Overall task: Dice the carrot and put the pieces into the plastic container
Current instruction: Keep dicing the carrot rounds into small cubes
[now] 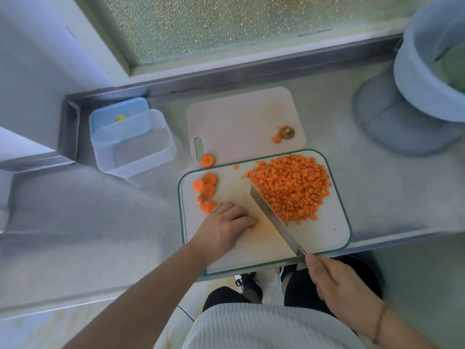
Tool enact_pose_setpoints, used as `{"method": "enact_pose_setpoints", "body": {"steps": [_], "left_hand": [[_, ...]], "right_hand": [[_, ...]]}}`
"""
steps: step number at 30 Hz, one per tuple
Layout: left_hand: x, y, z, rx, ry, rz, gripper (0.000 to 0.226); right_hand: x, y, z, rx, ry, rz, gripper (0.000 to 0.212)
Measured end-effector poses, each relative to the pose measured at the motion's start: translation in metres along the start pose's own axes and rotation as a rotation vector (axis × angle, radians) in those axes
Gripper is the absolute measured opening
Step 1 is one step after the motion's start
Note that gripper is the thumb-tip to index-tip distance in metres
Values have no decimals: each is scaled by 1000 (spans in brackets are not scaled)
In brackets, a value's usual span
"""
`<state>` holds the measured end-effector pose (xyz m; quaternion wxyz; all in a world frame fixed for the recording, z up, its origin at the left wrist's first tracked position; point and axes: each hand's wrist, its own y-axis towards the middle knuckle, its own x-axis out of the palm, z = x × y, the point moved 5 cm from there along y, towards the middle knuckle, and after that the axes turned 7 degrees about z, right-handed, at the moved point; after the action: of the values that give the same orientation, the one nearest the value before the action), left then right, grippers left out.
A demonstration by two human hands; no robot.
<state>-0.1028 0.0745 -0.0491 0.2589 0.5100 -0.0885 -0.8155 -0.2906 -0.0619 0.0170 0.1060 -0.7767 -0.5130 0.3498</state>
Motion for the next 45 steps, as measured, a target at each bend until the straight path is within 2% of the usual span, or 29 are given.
{"method": "enact_pose_setpoints", "body": {"steps": [3, 9, 11, 14, 19, 22, 27, 31, 39, 45], "left_hand": [[-2, -1, 4, -7, 57, 48, 20], [5, -10, 30, -424, 115, 329, 13], [7, -10, 34, -471, 115, 372, 11], [6, -11, 29, -427, 107, 370, 9], [7, -6, 27, -220, 87, 282, 15], [9, -5, 24, -210, 83, 268, 13], [10, -9, 23, -185, 78, 295, 4], [7, -11, 24, -176, 67, 292, 6], [8, -12, 23, -248, 47, 289, 4], [2, -18, 28, -201, 44, 277, 5]], "right_hand": [[3, -1, -1, 11, -22, 0, 41], [7, 3, 0, -13, -49, 10, 37], [10, 5, 5, -40, -92, 18, 50], [11, 7, 11, -73, -130, 37, 80], [10, 3, 15, -77, -192, -23, 96], [10, -1, 19, -40, -281, -42, 105], [25, 6, 17, -68, -426, -58, 103], [30, 19, 10, -149, -285, 14, 83], [29, 5, 19, -77, -318, -79, 91], [34, 16, 6, -154, -249, -6, 83]]}}
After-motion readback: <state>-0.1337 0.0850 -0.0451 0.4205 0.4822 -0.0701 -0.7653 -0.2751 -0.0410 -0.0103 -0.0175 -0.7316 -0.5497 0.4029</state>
